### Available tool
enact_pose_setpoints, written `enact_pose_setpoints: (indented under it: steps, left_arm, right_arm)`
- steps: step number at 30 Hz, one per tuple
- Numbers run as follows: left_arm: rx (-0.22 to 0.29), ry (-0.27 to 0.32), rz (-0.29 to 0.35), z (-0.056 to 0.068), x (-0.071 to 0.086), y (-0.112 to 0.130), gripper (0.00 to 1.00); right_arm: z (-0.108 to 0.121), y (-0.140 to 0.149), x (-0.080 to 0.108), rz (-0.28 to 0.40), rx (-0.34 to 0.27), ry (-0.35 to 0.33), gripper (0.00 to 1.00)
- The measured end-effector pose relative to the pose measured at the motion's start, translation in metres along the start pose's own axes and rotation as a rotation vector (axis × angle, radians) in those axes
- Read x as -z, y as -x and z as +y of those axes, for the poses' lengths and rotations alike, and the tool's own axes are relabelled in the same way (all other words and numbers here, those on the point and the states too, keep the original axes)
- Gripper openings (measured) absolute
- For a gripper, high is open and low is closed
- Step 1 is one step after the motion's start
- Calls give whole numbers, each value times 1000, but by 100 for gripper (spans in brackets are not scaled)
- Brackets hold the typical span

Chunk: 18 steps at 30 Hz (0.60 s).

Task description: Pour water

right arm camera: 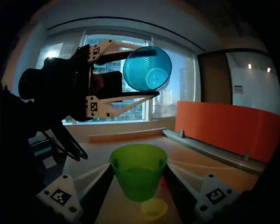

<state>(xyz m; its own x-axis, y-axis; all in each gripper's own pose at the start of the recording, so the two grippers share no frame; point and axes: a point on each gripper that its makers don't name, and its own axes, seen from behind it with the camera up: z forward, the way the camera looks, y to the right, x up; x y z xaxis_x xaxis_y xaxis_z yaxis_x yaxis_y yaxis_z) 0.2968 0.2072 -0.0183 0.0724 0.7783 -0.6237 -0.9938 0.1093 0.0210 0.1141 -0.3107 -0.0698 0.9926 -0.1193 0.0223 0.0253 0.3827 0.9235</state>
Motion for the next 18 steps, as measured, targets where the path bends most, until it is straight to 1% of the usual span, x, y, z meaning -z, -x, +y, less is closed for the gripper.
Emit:
enact_pose_setpoints:
  steps: [3, 5, 9, 13, 18]
  left_arm:
    - [84, 14, -1, 6, -1, 2, 84]
    - [149, 21, 3, 8, -2, 4, 84]
    - [270, 21, 12, 10, -3, 8, 84]
    - [418, 25, 11, 12, -4, 17, 84]
    - [621, 34, 13, 15, -2, 26, 84]
  right_arm:
    - [0, 0, 1, 2, -4, 1, 88]
    - [1, 0, 2, 2, -3, 2, 88]
    - [2, 0, 3, 4, -2, 7, 88]
    - [4, -3, 4, 12, -1, 13, 88]
    - [4, -6, 7, 19, 0, 18, 88]
